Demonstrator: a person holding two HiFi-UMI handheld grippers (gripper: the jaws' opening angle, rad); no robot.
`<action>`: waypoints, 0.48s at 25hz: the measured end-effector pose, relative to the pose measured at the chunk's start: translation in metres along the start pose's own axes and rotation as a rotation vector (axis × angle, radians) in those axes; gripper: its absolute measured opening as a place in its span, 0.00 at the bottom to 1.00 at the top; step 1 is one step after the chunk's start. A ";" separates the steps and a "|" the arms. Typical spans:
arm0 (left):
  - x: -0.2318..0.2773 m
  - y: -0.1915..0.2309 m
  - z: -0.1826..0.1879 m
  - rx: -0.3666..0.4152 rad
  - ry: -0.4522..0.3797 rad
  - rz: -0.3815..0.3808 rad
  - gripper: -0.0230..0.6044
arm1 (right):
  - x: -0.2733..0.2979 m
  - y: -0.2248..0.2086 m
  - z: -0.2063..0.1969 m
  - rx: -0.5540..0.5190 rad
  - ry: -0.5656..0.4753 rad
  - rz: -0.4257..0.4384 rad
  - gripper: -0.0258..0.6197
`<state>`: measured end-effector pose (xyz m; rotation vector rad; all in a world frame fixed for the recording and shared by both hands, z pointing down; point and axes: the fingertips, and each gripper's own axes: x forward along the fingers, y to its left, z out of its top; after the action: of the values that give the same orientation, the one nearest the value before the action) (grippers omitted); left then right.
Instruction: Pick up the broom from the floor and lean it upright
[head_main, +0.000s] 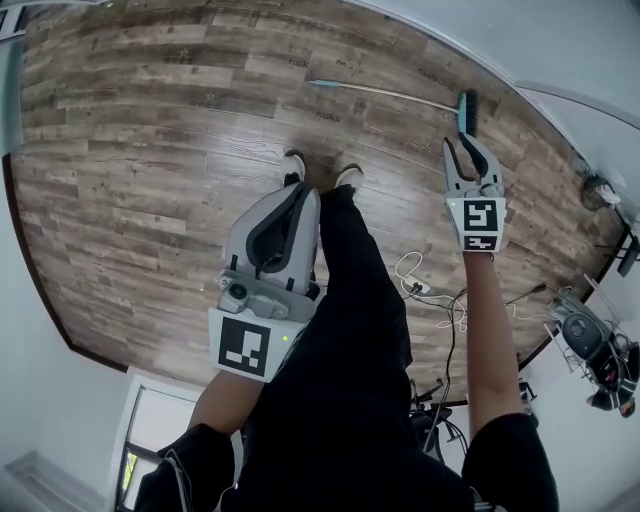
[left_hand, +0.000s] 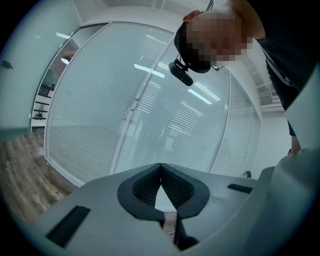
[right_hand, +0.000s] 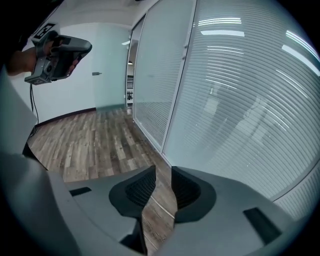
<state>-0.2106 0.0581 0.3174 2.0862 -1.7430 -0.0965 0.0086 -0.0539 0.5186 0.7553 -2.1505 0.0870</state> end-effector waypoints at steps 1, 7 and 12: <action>-0.001 0.006 -0.004 -0.010 0.003 0.011 0.07 | 0.003 0.000 -0.003 0.003 0.009 -0.004 0.17; -0.006 0.036 -0.024 0.024 -0.012 0.062 0.07 | 0.032 0.006 -0.035 -0.007 0.078 -0.001 0.17; 0.011 0.049 -0.074 0.035 0.045 0.045 0.07 | 0.078 0.021 -0.086 -0.008 0.136 0.031 0.18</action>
<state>-0.2305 0.0614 0.4045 2.0562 -1.7756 -0.0064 0.0201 -0.0477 0.6360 0.6919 -2.0328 0.1423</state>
